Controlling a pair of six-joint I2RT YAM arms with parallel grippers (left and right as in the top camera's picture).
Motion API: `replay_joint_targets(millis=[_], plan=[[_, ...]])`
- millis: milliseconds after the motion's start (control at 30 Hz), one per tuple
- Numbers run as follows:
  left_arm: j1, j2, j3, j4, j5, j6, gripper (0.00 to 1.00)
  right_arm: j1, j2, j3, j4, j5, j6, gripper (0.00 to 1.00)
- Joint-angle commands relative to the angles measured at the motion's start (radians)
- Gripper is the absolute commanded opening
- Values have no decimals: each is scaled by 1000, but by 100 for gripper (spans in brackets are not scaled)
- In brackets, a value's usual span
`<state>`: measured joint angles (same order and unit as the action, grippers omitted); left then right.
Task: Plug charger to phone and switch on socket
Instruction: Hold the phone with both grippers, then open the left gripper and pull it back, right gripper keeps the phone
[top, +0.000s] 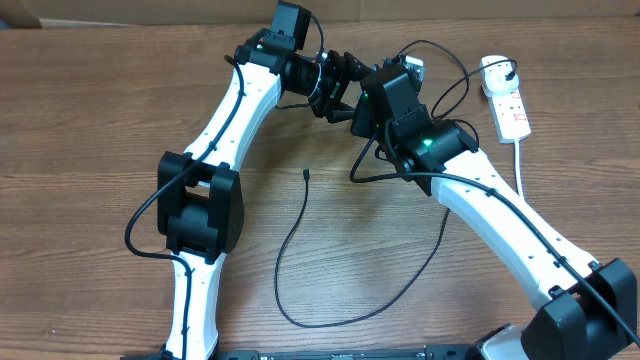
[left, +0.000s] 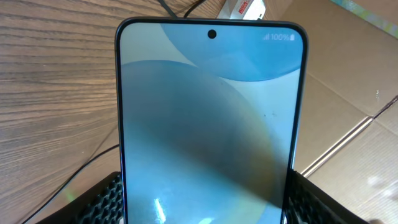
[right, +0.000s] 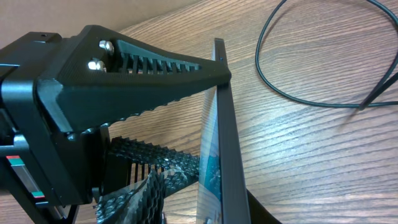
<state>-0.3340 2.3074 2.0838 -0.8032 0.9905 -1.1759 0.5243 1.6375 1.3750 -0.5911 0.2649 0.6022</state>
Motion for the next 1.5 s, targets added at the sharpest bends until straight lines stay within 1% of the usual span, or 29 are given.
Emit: replay_joint_targets(millis=[0,467,633,900,1033,1400,1467], plan=[[-2,-44,8,3,41,9,57,2,-4,27,18,-11,-3,28],[-7,-44,8,5,53,26,58,2,-4,27,9,16,-3,27],[-11,-44,8,8,53,40,57,2,-4,27,-1,35,-3,23],[-14,-44,8,24,53,40,57,2,-4,27,-10,38,-3,20],[-14,-44,8,31,54,59,59,2,-4,27,-11,38,-3,16],[-14,-44,8,47,57,73,62,2,-4,27,-17,39,-3,11],[-14,-44,8,49,56,73,64,2,-4,27,-17,39,-3,11]])
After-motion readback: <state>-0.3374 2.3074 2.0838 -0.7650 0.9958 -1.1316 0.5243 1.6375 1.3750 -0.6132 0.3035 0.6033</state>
